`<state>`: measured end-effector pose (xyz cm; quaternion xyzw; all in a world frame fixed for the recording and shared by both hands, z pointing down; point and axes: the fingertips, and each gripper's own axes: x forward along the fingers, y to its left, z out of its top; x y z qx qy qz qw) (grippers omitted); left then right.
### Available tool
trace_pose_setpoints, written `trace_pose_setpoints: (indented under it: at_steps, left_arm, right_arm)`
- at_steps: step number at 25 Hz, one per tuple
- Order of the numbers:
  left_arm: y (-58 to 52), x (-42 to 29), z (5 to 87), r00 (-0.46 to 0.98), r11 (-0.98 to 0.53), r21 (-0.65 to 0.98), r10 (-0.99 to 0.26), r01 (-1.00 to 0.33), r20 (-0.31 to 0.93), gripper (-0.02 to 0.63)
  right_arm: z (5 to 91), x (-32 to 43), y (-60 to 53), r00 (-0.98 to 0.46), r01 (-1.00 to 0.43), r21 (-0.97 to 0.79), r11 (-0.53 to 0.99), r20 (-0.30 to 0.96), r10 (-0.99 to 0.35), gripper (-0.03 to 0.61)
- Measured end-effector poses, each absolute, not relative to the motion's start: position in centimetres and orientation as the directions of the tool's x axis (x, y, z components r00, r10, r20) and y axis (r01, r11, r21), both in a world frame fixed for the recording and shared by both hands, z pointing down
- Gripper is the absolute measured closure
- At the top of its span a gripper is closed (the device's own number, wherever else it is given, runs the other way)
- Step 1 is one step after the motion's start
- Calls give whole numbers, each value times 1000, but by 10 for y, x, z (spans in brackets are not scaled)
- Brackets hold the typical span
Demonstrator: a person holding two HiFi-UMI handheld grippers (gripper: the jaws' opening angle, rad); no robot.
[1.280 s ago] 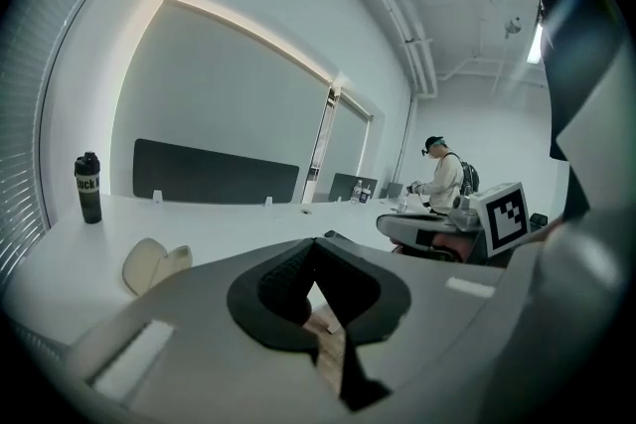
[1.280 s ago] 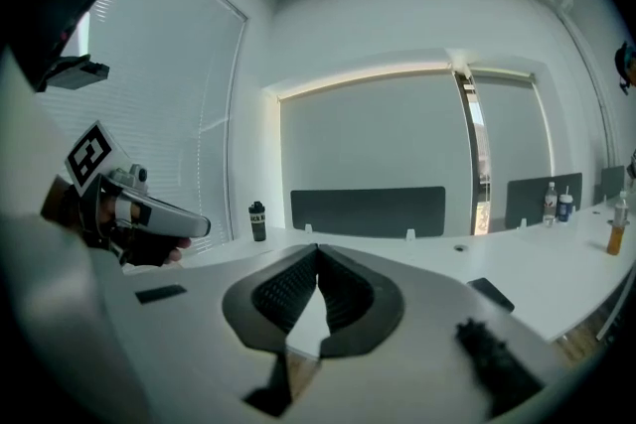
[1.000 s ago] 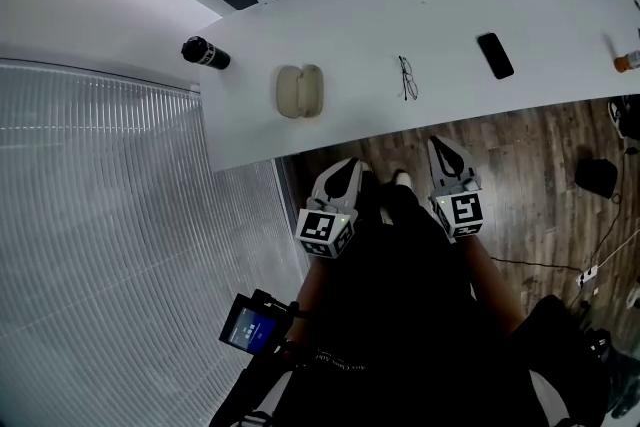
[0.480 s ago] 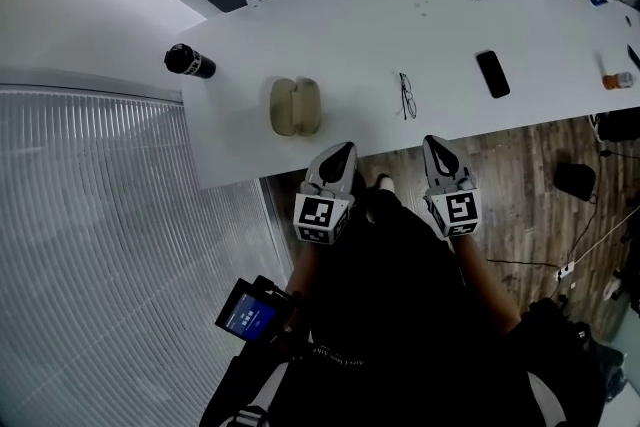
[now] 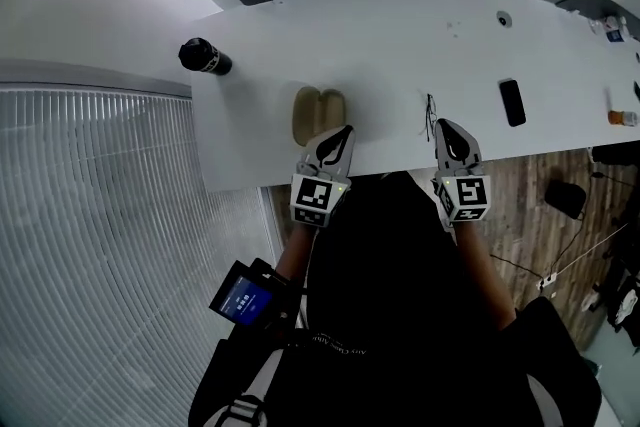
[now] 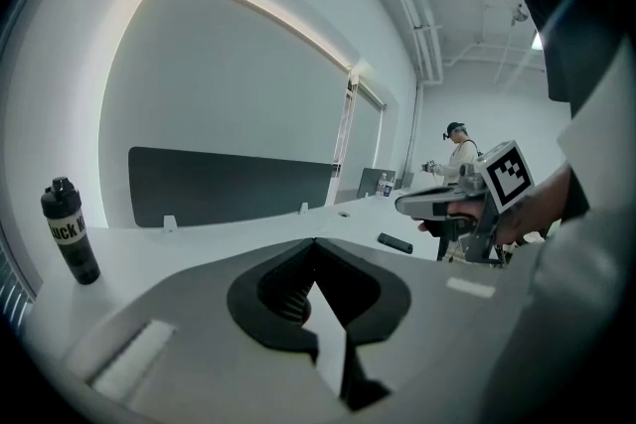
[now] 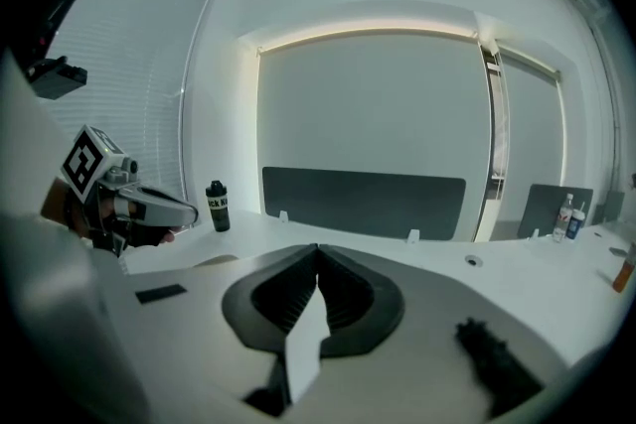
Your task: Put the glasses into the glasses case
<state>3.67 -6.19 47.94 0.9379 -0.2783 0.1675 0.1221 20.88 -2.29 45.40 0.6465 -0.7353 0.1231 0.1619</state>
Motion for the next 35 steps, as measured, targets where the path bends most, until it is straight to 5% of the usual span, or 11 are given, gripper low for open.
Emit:
trace_pose_setpoints:
  at_steps: [19, 27, 35]
  left_arm:
    - [-117, 95, 488, 779, -807, 181, -444, -563, 442, 606]
    - [-129, 95, 495, 773, -791, 213, -438, -574, 458, 606]
    - [-135, 98, 499, 771, -796, 217, -415, -565, 484, 606]
  right_arm:
    - [462, 237, -99, -242, -969, -140, 201, 418, -876, 571]
    - [496, 251, -103, -220, -963, -249, 107, 485, -846, 571]
    - [575, 315, -79, -65, -950, -273, -153, 650, -757, 571]
